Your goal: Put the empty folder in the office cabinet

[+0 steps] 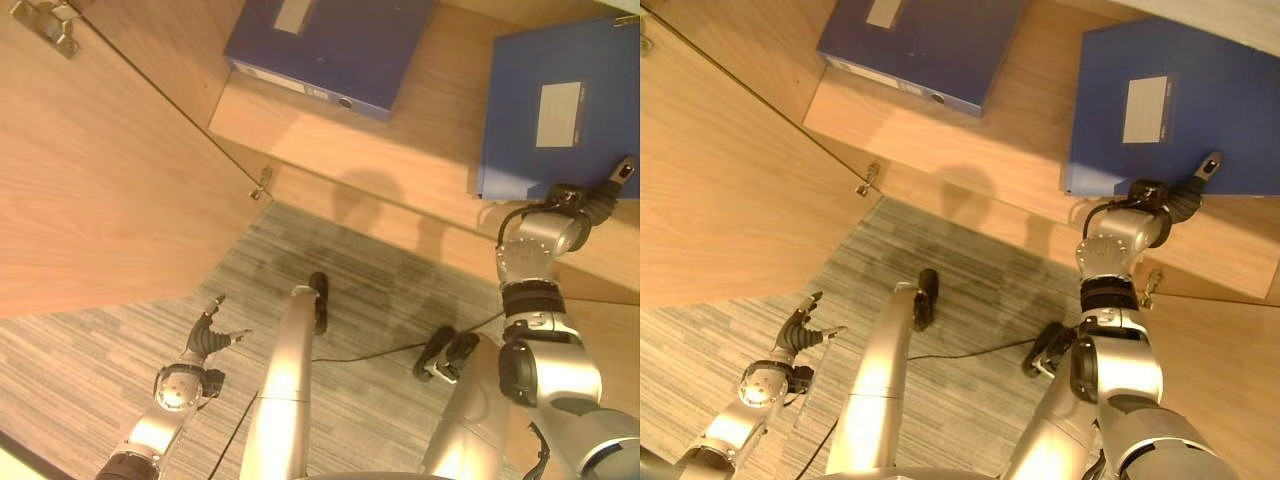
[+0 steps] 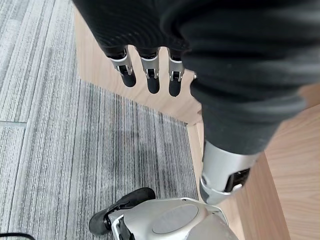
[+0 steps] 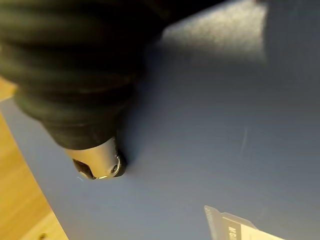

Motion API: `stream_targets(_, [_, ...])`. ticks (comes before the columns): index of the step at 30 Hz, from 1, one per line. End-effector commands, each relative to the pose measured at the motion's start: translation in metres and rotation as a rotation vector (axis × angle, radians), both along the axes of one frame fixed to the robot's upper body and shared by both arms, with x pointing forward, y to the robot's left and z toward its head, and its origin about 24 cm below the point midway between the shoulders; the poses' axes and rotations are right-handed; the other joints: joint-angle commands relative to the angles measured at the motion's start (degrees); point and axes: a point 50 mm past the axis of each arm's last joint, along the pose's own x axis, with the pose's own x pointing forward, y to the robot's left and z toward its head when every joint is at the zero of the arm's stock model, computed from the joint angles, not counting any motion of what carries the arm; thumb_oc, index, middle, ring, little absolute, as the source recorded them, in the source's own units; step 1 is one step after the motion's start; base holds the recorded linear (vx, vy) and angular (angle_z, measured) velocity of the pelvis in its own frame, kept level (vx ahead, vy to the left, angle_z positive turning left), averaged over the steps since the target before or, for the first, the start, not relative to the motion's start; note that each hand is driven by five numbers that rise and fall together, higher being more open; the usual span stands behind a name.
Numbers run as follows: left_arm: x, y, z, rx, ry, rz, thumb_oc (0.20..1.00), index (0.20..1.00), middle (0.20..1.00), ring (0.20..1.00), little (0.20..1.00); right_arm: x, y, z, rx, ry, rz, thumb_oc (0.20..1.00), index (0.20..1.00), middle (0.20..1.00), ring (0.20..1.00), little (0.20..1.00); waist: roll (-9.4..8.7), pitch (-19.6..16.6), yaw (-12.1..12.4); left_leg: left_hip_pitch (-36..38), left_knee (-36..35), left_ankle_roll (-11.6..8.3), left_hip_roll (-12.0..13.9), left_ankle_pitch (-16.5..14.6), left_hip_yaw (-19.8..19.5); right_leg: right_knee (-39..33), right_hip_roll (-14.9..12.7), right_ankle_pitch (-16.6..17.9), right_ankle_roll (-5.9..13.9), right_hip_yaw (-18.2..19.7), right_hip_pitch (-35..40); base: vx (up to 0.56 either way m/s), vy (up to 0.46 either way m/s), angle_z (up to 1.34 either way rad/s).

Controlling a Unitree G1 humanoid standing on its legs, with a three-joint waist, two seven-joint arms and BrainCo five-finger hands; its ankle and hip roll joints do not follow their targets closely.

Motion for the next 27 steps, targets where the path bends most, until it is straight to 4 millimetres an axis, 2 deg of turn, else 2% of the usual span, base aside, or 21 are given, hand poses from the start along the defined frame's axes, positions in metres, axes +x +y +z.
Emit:
stream_targets(1, [-0.013,0.014,-0.001,0.081,0.06,-0.044,1.0,1.0,1.0,1.0,1.0,0.0,-0.016,0.035,-0.076,-0.057,-0.005,0.2,0.2,0.2,0.2,0.2,1.13,-0.76,2.26,0.74,3.93,3.9,0.04,-10.6,-2.68,-8.33,0.9,6.37,-2.13,0.31,-1.53,0.0,0.0,0.0])
stream_targets(8, [-0.025,0.02,-0.01,0.093,0.119,-0.05,1.0,1.0,1.0,1.0,1.0,0.001,-0.015,0.045,-0.067,-0.127,-0.006,0.2,0.2,0.2,0.2,0.2,1.76,-1.15,3.05,1.83,3.63,3.72,0.0,-10.77,-2.76,-8.85,0.78,5.96,-1.81,-0.36,0.06,0.0,0.0,0.0])
stream_targets(10, [-0.032,0.03,-0.016,0.131,0.151,-0.031,1.0,1.0,1.0,1.0,1.0,0.001,-0.015,0.046,-0.042,-0.16,-0.009,0.2,0.2,0.2,0.2,0.2,2.32,-1.29,3.72,2.38,3.91,3.68,-0.24,-11.09,-2.73,-8.39,0.49,5.45,-1.75,-0.3,0.59,0.03,-0.015,0.01])
stream_targets(14, [-0.038,0.037,-0.022,0.147,0.178,0.002,1.0,1.0,1.0,1.0,1.0,0.001,-0.015,0.041,-0.024,-0.169,-0.014,0.2,0.2,0.2,0.2,0.2,2.79,-1.12,4.12,2.63,4.2,3.66,-0.34,-11.29,-2.55,-7.95,0.22,5.23,-1.72,-0.27,0.77,0.01,-0.007,0.05])
stream_targets(23, [-0.043,0.04,-0.026,0.176,0.199,-0.002,1.0,1.0,1.0,1.0,1.0,0.0,-0.011,0.033,0.021,-0.205,-0.016,0.2,0.2,0.2,0.2,0.2,3.69,-0.8,4.54,2.75,4.51,3.71,-0.37,-11.31,-2.54,-7.41,-0.01,5.11,-1.44,0.02,0.9,0.0,0.003,0.01])
stream_targets(24, [-0.043,0.04,-0.026,0.181,0.199,-0.009,1.0,1.0,1.0,1.0,1.0,0.001,-0.008,0.031,0.029,-0.212,-0.01,0.244,0.244,0.244,0.244,0.244,3.84,-0.72,4.64,2.84,4.45,3.69,-0.31,-11.26,-2.57,-7.42,-0.06,5.18,-1.35,0.09,0.9,0.0,0.0,0.0])
stream_targets(25, [-0.043,0.04,-0.026,0.181,0.199,-0.009,1.0,1.0,1.0,1.0,1.0,0.001,-0.008,0.031,0.03,-0.213,-0.01,0.592,0.592,0.592,0.592,0.592,3.82,-0.71,4.63,2.87,4.44,3.7,-0.3,-11.25,-2.56,-7.43,-0.05,5.21,-1.34,0.1,0.92,0.0,0.0,0.0])
stream_targets(26, [-0.043,0.04,-0.026,0.182,0.197,-0.01,1.0,1.0,1.0,1.0,1.0,0.002,-0.006,0.031,0.028,-0.216,-0.004,1.0,1.0,1.0,1.0,1.0,3.93,-0.63,4.7,2.92,4.4,3.7,-0.26,-11.21,-2.53,-7.45,-0.13,5.25,-1.33,0.13,0.92,0.0,0.0,0.0])
stream_targets(27, [-0.044,0.039,-0.027,0.182,0.2,-0.016,1.0,1.0,1.0,1.0,1.0,0.003,-0.004,0.033,0.027,-0.227,0.003,1.0,1.0,1.0,1.0,1.0,4.06,-0.56,4.71,2.95,4.47,3.65,-0.19,-11.22,-2.48,-7.4,-0.23,5.29,-1.29,0.14,0.96,0.0,0.0,0.0])
